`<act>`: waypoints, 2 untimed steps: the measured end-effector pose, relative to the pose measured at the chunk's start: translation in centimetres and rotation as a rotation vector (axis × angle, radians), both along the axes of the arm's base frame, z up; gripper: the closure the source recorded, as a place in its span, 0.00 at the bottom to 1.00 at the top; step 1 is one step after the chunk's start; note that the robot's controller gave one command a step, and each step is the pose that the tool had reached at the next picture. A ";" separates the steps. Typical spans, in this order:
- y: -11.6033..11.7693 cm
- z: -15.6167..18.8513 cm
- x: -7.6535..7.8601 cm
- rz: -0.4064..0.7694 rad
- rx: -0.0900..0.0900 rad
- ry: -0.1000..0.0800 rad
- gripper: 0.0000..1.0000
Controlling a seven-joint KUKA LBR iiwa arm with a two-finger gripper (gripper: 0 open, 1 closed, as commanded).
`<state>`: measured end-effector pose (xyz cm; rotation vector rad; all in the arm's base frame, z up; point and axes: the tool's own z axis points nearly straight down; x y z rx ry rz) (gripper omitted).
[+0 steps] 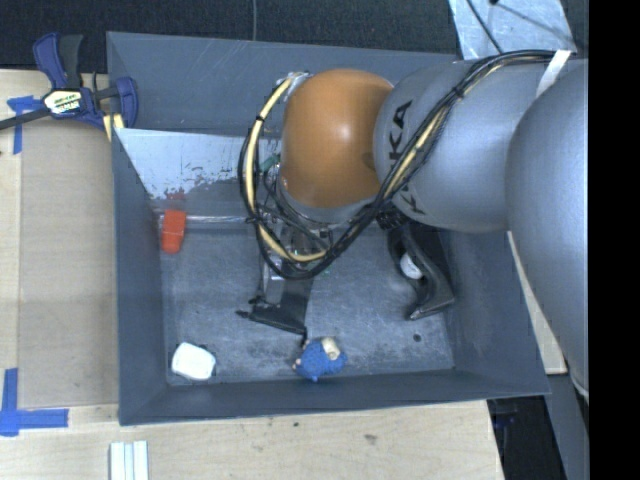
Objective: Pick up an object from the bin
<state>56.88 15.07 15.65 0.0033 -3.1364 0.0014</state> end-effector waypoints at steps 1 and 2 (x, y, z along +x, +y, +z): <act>-6.0 -8.9 -5.0 -0.208 -0.002 -0.002 0.00; -4.7 -5.6 -3.4 0.134 0.002 -0.011 0.00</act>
Offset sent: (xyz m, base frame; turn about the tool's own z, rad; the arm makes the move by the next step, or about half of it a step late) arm -0.0486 -0.0578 -0.0865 0.2058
